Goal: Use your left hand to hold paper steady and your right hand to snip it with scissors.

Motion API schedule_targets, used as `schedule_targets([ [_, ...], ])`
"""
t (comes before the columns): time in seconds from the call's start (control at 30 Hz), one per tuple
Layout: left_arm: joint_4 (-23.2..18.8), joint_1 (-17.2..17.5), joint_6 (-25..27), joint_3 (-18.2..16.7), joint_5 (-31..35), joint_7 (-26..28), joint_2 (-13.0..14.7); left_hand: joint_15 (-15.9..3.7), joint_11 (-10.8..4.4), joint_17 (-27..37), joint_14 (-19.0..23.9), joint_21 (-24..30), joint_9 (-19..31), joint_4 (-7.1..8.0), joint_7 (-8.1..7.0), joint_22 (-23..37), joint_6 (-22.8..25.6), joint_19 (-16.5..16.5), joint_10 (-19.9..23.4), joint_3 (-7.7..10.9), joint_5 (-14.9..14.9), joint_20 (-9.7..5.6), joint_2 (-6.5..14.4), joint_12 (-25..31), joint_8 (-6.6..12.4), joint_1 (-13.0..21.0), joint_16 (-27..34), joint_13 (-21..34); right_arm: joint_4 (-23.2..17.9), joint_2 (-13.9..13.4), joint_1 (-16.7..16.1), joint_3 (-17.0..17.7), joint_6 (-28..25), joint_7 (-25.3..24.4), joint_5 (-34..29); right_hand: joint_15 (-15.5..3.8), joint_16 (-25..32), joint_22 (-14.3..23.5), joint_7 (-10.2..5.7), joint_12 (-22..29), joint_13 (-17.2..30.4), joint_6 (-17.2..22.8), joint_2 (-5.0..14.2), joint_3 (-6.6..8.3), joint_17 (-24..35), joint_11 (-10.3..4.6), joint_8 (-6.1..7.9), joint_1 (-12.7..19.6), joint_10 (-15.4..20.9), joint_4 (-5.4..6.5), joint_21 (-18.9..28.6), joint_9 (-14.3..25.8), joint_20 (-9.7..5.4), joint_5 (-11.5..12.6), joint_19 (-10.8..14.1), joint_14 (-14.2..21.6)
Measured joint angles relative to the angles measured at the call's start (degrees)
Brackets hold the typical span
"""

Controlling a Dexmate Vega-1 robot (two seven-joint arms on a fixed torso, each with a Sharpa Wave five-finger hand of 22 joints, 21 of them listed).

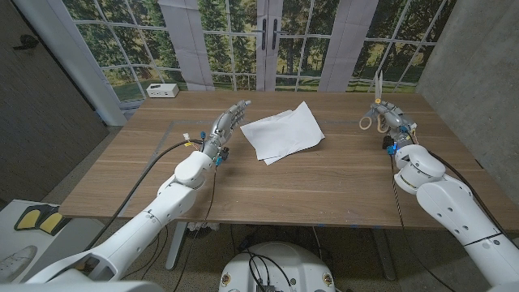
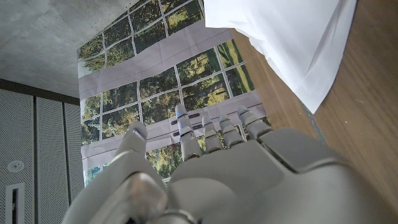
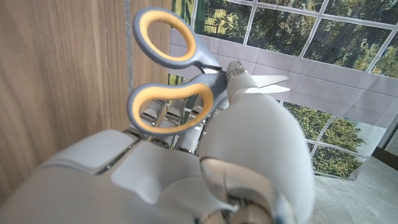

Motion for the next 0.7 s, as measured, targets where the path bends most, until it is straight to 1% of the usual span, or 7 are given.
schedule_targets([
  [0.07, 0.00, 0.00, -0.27, 0.00, 0.37, 0.15, 0.00, -0.17, 0.00, 0.00, -0.16, 0.00, -0.05, -0.17, -0.02, 0.00, 1.71, -0.22, 0.00, 0.17, 0.00, -0.22, -0.23, 0.00, 0.19, 0.29, 0.00, 0.00, -0.03, 0.48, 0.31, -0.46, 0.47, -0.46, -0.12, -0.10, -0.14, 0.00, 0.00, 0.00, 0.00, 0.00, 0.00, 0.00, 0.00, 0.00, 0.08, 0.00, 0.00, 0.00, 0.00, -0.03, -0.30, 0.00, -0.30, -0.09],
  [0.2, -1.20, 0.50, -0.74, 0.21, 0.95, 0.46, -0.10, -0.15, -0.13, 0.00, -0.77, 0.00, -0.05, -0.17, 0.86, 0.00, 5.54, -0.41, -0.13, 0.18, 0.00, -0.41, -0.34, 0.00, 0.87, 0.78, 0.00, 0.00, -0.10, 1.42, 0.94, -1.41, 1.31, -1.29, -0.45, 0.20, -0.14, 0.00, 0.01, -0.04, -0.17, -0.01, 0.00, 0.00, 0.10, -0.22, 0.26, 0.00, 0.22, 0.00, -0.21, -0.05, -0.30, -0.04, -0.29, -0.39],
  [0.23, -1.36, 0.58, -0.82, 0.24, 1.05, 0.52, -0.12, -0.08, -0.21, 0.00, -1.14, 0.00, -0.05, -0.17, 0.98, 0.00, 6.40, -0.41, -0.22, 0.17, 0.00, -0.41, -0.46, -0.03, 1.04, 0.91, 0.00, 0.00, -0.10, 1.63, 1.09, -1.64, 1.53, -1.44, -0.52, 0.21, -0.14, 0.00, 0.01, -0.21, -0.21, -0.01, 0.00, 0.00, 0.16, -0.60, 0.42, 0.00, 0.60, 0.00, -0.42, -0.07, -0.30, -0.04, -0.29, -0.40],
  [0.4, -2.29, 0.95, -1.24, 0.42, 1.28, 0.57, -0.19, 0.01, -0.17, 0.00, -1.84, 0.00, -0.05, -0.17, 2.47, 0.00, 10.75, -0.72, -0.86, 0.17, 0.00, -0.72, -0.49, -0.50, 1.47, 1.39, -0.28, 0.00, 0.19, 2.60, 2.28, -3.02, 2.49, -1.61, -0.75, -0.09, 0.59, 0.00, -0.10, -0.41, -0.54, -0.31, 0.01, 0.00, 0.44, -0.69, 1.52, -0.01, 0.73, 0.00, -0.64, 0.01, -0.30, -0.05, -0.29, 0.57],
  [0.47, -2.66, 1.04, -1.42, 0.49, 1.28, 0.45, -0.20, -0.07, 0.01, 0.00, -2.19, -0.18, -0.05, -0.17, 3.06, 0.00, 11.95, -1.34, -1.05, 0.17, 0.00, -1.34, -0.57, -0.50, 1.47, 1.47, -0.28, -0.01, 0.40, 2.82, 2.64, -3.42, 2.68, -1.62, -0.79, -0.09, 0.59, 0.00, -0.10, -0.44, -0.57, -0.31, 0.01, 0.00, 0.45, -0.67, 1.55, -0.01, 0.76, 0.00, -0.64, 0.16, -0.30, -0.05, -0.29, 0.57],
  [0.57, -3.38, 1.15, -1.96, 0.70, 1.32, -0.06, -0.27, 0.11, 0.01, 0.00, -2.56, -0.23, -0.05, -0.17, 3.61, 0.01, 13.11, -1.84, -1.05, 0.17, 0.00, -3.53, -0.72, -0.50, 1.47, 1.62, -0.28, -0.01, 0.85, 3.30, 3.55, -4.37, 3.02, -1.62, -0.92, -0.09, 0.59, 0.00, -0.10, -0.45, -0.59, -0.31, 0.01, 0.00, 0.44, -0.57, 1.75, -0.01, 0.86, 0.00, -0.86, 0.18, -0.30, -0.08, -0.29, 0.57],
  [0.7, -3.88, 1.17, -2.52, 0.87, 1.40, -0.59, -0.41, 0.11, 0.21, 0.01, -3.37, -0.23, -0.04, -0.16, 4.69, 0.01, 12.33, -2.15, -2.28, 0.17, 0.00, -4.00, -0.94, -0.71, 0.25, 1.84, -0.28, -0.01, 1.30, 3.79, 4.47, -5.33, 3.23, -1.75, -1.10, -0.10, 0.59, 0.00, -0.10, -0.58, -0.58, -0.32, 0.01, 0.00, 0.44, -0.58, 1.99, -0.01, 0.86, 0.00, -0.86, 0.18, -0.29, 0.00, -0.29, 0.57],
])
